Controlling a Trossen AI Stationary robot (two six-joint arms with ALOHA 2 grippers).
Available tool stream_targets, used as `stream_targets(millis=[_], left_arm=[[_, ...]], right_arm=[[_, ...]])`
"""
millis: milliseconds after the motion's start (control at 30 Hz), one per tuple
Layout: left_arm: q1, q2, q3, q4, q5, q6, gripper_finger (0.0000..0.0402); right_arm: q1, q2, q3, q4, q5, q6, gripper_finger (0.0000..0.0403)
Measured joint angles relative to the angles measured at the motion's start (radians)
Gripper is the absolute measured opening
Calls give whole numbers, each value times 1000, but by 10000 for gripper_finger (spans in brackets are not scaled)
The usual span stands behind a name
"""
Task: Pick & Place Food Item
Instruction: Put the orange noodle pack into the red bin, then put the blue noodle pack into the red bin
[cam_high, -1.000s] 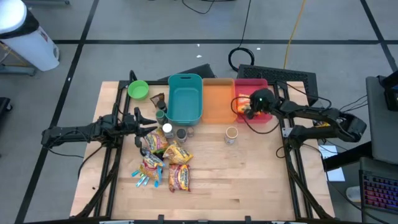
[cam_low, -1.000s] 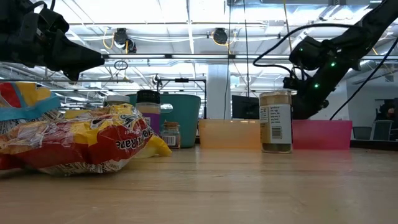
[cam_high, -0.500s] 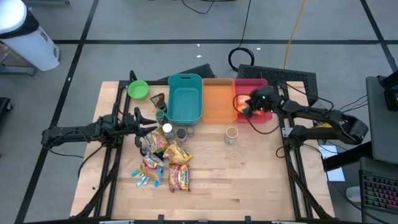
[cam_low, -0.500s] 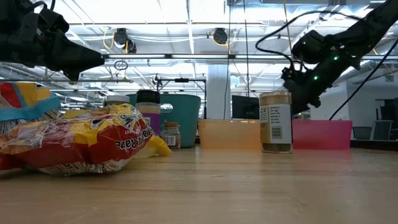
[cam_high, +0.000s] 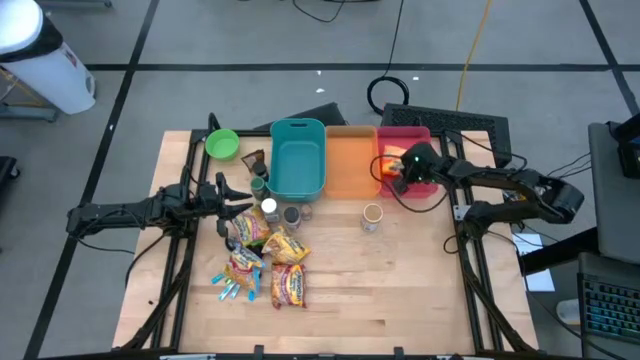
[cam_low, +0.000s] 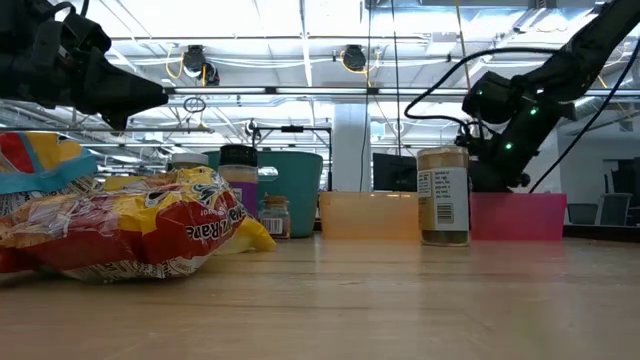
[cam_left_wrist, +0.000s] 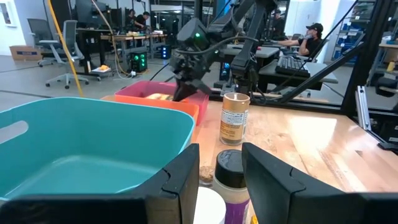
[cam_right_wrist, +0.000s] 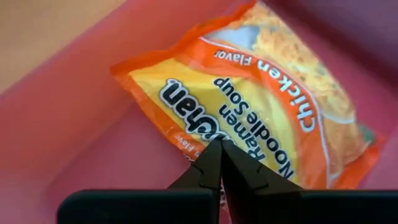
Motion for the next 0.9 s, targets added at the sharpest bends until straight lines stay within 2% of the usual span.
stream_targets(millis=[267,400,567,767,900], left_arm=[[0,0,0,0,0,0,127],[0,0,0,0,0,0,127],[0,0,0,0,0,0,127],[0,0,0,0,0,0,127],[0,0,0,0,0,0,127]], right_arm=[[-132,169,0,225,3,-27,1],[-150,177,2,214,0,-29,3],[-115,85,-2,96,-2,-29,4],[-54,-102,-1,34,-2,-11,4],[28,-238,-1,-5,-5,-1,4]])
